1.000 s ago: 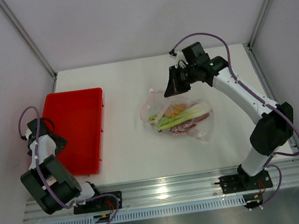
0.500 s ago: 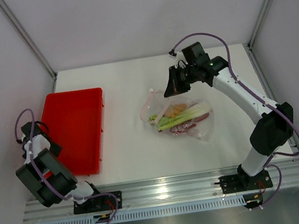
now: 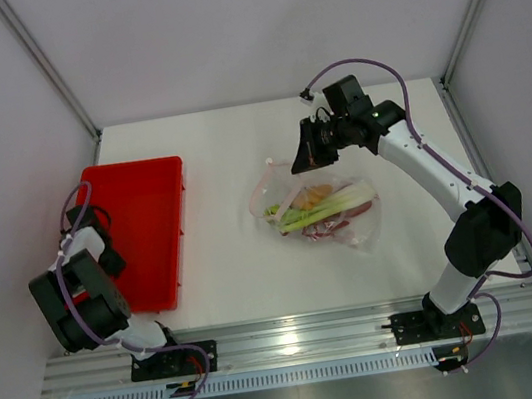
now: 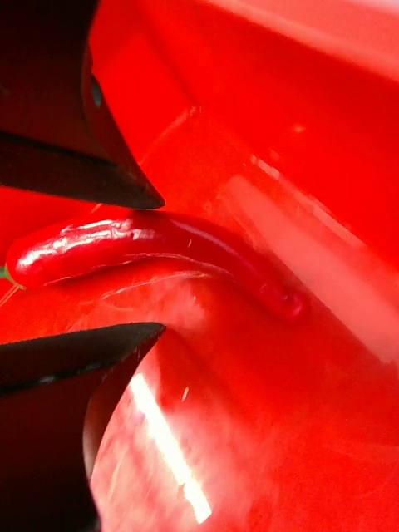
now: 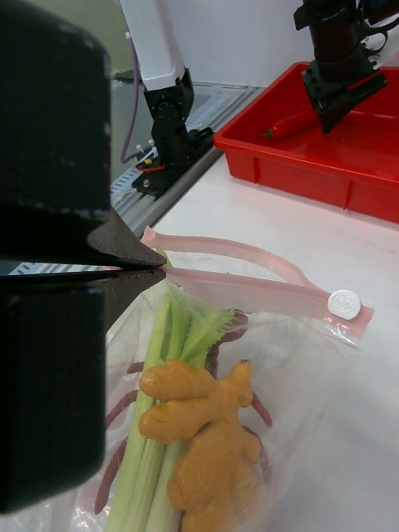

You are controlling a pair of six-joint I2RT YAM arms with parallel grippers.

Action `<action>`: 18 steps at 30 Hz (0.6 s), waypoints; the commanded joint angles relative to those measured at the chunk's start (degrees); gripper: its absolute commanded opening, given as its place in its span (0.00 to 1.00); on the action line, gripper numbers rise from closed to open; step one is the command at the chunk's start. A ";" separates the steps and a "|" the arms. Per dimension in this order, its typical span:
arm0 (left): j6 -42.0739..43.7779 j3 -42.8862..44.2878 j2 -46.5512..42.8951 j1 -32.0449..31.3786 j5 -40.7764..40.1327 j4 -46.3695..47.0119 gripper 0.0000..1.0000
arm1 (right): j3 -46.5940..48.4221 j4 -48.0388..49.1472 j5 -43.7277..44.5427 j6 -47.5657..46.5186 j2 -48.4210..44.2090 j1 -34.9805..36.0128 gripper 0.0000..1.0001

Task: Place the food in the zip-top bag and seal the zipper
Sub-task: Pick up the fake vegetable from the bin.

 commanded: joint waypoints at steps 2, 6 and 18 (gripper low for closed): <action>0.09 0.66 0.72 -1.80 0.15 -0.49 0.57 | 2.08 0.15 0.07 -0.56 -1.33 0.00 0.00; 2.28 0.31 0.10 -1.62 2.25 0.65 0.43 | 2.00 -0.03 0.51 -0.74 -1.69 0.00 0.00; 4.14 -0.57 -1.39 -1.80 4.81 1.53 0.01 | 2.79 0.15 0.51 -0.82 -1.60 0.08 0.00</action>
